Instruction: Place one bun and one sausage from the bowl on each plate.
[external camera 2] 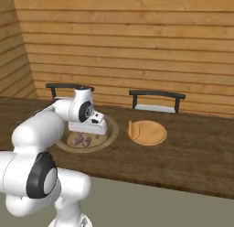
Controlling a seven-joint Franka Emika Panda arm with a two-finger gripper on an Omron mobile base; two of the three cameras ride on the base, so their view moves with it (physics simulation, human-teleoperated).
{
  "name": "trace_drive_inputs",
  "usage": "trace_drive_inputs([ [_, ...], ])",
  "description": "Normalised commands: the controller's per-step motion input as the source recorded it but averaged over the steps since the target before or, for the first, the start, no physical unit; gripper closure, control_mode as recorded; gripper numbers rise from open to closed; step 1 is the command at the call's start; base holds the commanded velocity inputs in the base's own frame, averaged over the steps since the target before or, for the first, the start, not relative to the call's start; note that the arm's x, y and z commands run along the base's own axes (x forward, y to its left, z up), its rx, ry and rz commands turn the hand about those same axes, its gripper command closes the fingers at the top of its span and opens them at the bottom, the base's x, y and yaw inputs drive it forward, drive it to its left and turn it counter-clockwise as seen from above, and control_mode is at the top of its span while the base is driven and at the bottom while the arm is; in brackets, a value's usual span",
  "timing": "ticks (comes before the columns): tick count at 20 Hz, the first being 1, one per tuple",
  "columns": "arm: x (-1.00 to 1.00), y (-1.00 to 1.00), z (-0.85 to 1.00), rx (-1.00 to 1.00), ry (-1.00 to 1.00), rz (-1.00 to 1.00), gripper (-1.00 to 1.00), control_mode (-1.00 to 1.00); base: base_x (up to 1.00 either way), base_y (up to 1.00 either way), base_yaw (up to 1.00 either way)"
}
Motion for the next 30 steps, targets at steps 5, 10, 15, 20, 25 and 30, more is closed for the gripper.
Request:
trace_drive_inputs([
  [5,-0.13,0.02,-0.18,0.00,0.21,0.10,-1.00,-1.00,0.00,0.00,0.00],
  [10,-0.09,0.02,-0.30,0.00,0.10,0.08,-1.00,-1.00,0.00,0.00,0.00],
  [15,-0.11,0.01,-0.29,0.00,0.00,0.07,-1.00,-1.00,0.00,0.00,0.00],
  [20,-0.06,0.03,-0.21,0.00,0.00,0.04,-1.00,-1.00,0.00,0.00,0.00],
  [25,0.00,0.00,-0.23,0.00,0.00,0.05,1.00,-1.00,0.00,0.00,0.00],
  [30,0.00,0.00,-0.06,0.00,0.00,0.04,1.00,-1.00,0.00,0.00,0.00],
])
